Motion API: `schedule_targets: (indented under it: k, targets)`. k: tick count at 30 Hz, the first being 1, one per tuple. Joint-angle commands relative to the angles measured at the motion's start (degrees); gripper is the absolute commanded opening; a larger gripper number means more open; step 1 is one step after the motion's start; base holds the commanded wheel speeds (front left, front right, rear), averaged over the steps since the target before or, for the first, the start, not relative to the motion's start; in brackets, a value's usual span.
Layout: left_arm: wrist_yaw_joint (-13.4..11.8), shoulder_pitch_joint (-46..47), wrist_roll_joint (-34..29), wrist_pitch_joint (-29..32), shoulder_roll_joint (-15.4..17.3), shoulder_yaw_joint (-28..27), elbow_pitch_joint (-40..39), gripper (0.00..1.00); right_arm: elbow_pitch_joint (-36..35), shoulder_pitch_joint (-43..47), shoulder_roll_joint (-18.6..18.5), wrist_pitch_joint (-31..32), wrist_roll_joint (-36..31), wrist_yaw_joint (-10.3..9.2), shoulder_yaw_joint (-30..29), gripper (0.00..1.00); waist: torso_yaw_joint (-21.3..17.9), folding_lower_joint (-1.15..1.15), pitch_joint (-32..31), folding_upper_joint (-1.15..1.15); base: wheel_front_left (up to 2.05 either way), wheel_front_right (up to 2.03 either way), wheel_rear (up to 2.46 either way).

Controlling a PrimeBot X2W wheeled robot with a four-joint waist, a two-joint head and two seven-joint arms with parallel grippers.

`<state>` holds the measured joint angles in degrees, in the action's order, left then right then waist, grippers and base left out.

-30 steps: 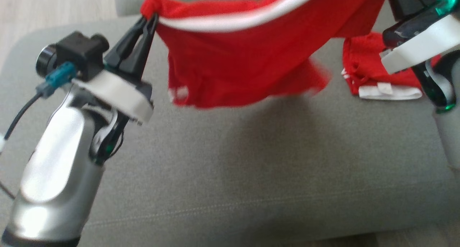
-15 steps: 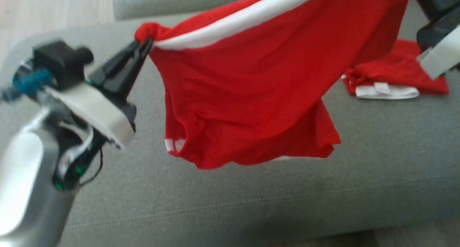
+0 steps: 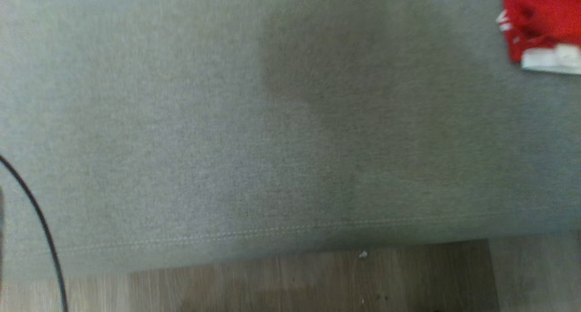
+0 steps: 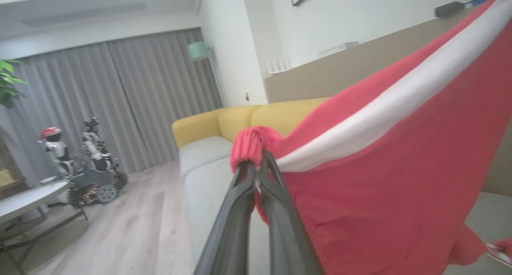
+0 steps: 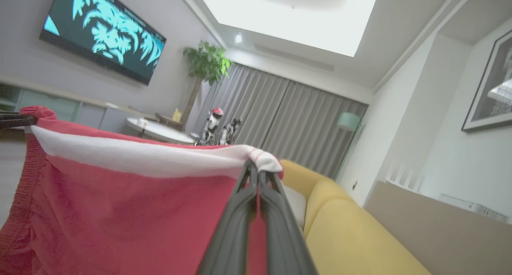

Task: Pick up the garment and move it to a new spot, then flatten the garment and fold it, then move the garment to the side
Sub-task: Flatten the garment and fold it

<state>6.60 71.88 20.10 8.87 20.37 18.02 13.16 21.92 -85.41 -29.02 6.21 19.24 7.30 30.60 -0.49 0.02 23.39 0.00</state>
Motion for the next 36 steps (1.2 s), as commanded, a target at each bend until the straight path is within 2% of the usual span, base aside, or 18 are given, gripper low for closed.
schedule_targets:
  k: [1,4,7,11,14,18,23,30,36]
  targets:
    - [-0.56,3.37,-1.66,-2.4,2.37,-1.87,-0.26,0.0,0.49,-1.15,1.63,-2.22,-1.23,0.19,-1.11,0.0,1.71,-0.02,4.45,0.0,0.0,0.0,0.0]
    - [-1.22,7.21,-4.0,-9.95,1.39,-1.65,6.07,0.0,7.73,-3.34,5.05,-9.14,-3.67,0.19,-2.46,0.0,2.28,-0.02,5.2,0.0,0.0,0.0,0.0]
    - [-0.68,6.68,-4.77,-13.81,0.53,0.38,12.04,0.0,14.11,-1.65,7.68,-13.07,-4.29,0.19,-2.24,0.0,2.92,-0.02,5.14,0.0,0.0,0.0,0.0]
    - [0.05,1.49,-4.29,-17.2,-0.78,3.56,17.97,0.0,20.79,4.29,10.32,-16.11,-2.29,0.19,-0.48,0.0,3.7,-0.02,4.65,0.0,0.0,0.0,0.0]
    - [0.39,-4.37,-4.55,-19.45,-1.75,7.0,21.19,0.0,24.43,10.16,11.12,-17.14,-0.68,0.19,3.06,0.0,4.64,-0.02,3.79,0.0,0.0,0.0,0.0]
    - [0.68,-13.19,-3.68,-21.52,-3.28,11.08,24.89,0.0,27.55,19.21,10.37,-17.03,2.78,0.19,9.35,0.0,5.85,-0.02,1.44,0.0,0.0,0.0,0.0]
    - [0.8,-21.9,-3.81,-23.07,-2.15,14.67,28.24,0.0,28.9,27.74,8.18,-15.13,7.96,0.19,16.54,0.0,6.12,-0.02,-2.26,0.0,0.0,0.0,0.0]
    - [0.54,-30.1,-6.02,-23.81,0.66,17.4,28.54,0.0,29.53,32.25,4.87,-13.44,12.54,0.19,23.71,0.0,6.03,-0.02,-7.44,0.0,0.0,0.0,0.0]
    - [-0.08,-34.2,-7.17,-23.85,1.22,18.37,25.86,0.0,28.33,34.4,1.62,-9.57,15.43,0.19,30.47,0.0,6.22,-0.02,-10.41,0.0,0.0,0.0,0.0]
